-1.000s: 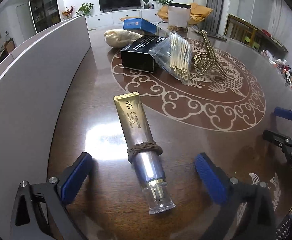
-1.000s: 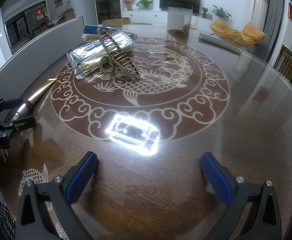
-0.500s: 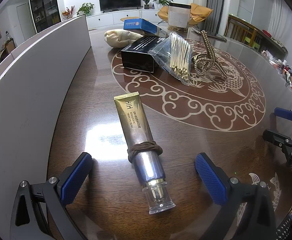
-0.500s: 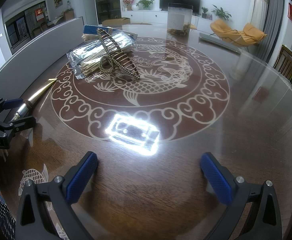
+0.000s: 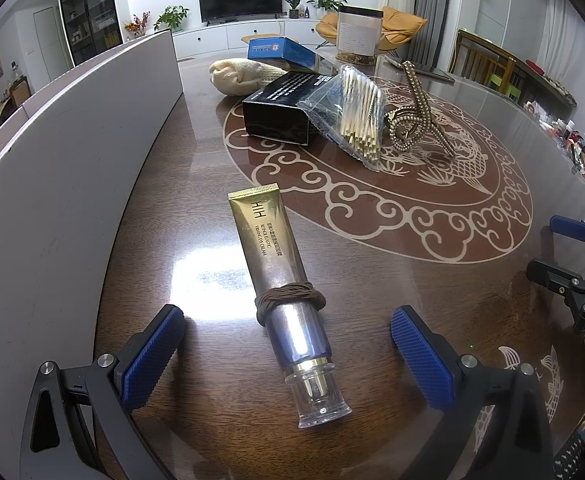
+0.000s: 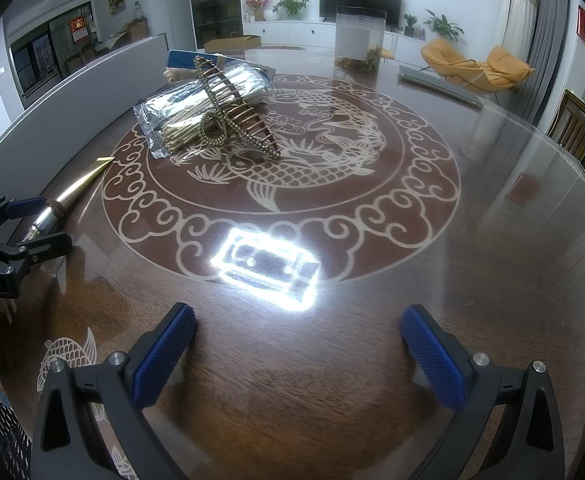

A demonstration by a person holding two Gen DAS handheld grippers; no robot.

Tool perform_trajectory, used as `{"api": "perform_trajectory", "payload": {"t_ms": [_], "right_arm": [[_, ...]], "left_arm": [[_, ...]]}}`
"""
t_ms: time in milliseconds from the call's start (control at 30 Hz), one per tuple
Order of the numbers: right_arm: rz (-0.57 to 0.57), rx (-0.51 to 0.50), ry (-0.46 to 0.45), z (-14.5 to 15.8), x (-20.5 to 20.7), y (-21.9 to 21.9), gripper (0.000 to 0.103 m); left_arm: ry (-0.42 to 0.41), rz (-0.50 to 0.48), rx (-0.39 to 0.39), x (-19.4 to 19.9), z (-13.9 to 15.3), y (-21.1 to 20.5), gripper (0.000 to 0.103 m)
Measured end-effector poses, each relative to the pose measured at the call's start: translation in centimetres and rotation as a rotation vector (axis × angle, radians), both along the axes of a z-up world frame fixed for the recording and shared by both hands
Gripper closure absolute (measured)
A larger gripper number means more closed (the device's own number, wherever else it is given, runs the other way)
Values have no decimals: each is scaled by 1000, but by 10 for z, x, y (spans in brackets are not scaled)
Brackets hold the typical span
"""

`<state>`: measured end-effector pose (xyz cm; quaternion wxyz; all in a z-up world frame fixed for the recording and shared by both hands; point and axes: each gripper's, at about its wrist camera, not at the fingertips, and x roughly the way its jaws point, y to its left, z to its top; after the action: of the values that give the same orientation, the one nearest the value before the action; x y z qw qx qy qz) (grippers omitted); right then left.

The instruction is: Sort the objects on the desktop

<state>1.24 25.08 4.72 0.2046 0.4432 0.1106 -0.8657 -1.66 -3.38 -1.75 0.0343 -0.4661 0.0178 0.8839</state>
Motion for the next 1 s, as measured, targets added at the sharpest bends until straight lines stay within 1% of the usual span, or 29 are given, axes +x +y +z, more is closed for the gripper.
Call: {"api": "perform_trajectory", "payload": {"t_ms": [733, 800, 867, 900, 1000], "right_arm": [[2, 1, -1, 0, -1, -1, 0], [29, 4, -4, -1, -8, -6, 0], [105, 15, -20, -1, -29, -22, 0], [121, 22, -26, 0, -37, -28, 0], [171, 58, 11, 7, -69, -56, 0]], "left_arm": [[0, 0, 2, 0, 0, 0, 0], [0, 0, 1, 0, 0, 0, 0], [0, 1, 2, 0, 0, 0, 0], [0, 1, 2, 0, 0, 0, 0], [0, 0, 2, 0, 0, 0, 0]]}}
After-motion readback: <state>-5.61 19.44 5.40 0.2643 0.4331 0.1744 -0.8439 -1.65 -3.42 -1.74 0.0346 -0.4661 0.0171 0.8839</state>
